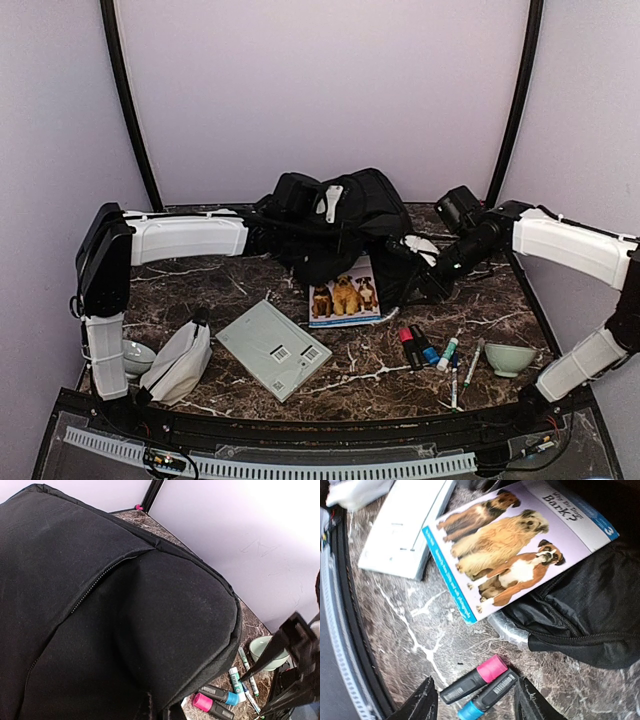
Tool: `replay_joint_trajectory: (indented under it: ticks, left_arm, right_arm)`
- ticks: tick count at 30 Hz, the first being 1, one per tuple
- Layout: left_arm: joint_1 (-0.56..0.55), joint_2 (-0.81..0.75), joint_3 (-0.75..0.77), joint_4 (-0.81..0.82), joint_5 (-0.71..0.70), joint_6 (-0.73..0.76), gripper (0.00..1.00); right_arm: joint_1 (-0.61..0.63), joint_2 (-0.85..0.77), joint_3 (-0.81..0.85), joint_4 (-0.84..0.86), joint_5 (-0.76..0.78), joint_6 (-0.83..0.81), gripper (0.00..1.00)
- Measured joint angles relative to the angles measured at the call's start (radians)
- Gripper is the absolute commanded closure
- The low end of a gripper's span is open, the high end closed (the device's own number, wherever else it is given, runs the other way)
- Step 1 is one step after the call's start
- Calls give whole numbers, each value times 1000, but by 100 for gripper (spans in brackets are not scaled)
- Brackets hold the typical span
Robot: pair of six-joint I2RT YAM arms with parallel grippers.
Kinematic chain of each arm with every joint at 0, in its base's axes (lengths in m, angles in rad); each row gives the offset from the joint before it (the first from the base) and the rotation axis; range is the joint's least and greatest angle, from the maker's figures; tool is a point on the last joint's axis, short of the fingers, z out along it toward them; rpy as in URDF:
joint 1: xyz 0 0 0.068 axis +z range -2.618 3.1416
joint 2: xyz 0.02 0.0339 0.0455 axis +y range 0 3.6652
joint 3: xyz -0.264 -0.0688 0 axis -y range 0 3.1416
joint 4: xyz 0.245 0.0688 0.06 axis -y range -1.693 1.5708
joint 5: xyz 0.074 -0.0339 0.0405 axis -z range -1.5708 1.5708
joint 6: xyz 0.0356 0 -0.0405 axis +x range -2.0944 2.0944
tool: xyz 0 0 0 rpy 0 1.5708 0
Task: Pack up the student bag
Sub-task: Adjust the book in the largest pocket of the bag.
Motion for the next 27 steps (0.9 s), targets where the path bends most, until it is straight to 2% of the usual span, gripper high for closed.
replay_joint_trajectory:
  ticks: [7, 13, 21, 27]
  left_arm:
    - [5, 0, 0, 0, 18, -6, 100]
    - [27, 0, 0, -10, 70, -2, 100]
    - [43, 0, 20, -62, 138, 25, 100]
    - [53, 0, 43, -101, 171, 35, 100]
  right_arm:
    - [166, 0, -56, 50, 144, -120, 39]
    - [309, 8, -74, 160, 282, -222, 38]
    - [425, 162, -44, 268, 407, -287, 37]
    - [455, 278, 22, 310, 482, -305, 42]
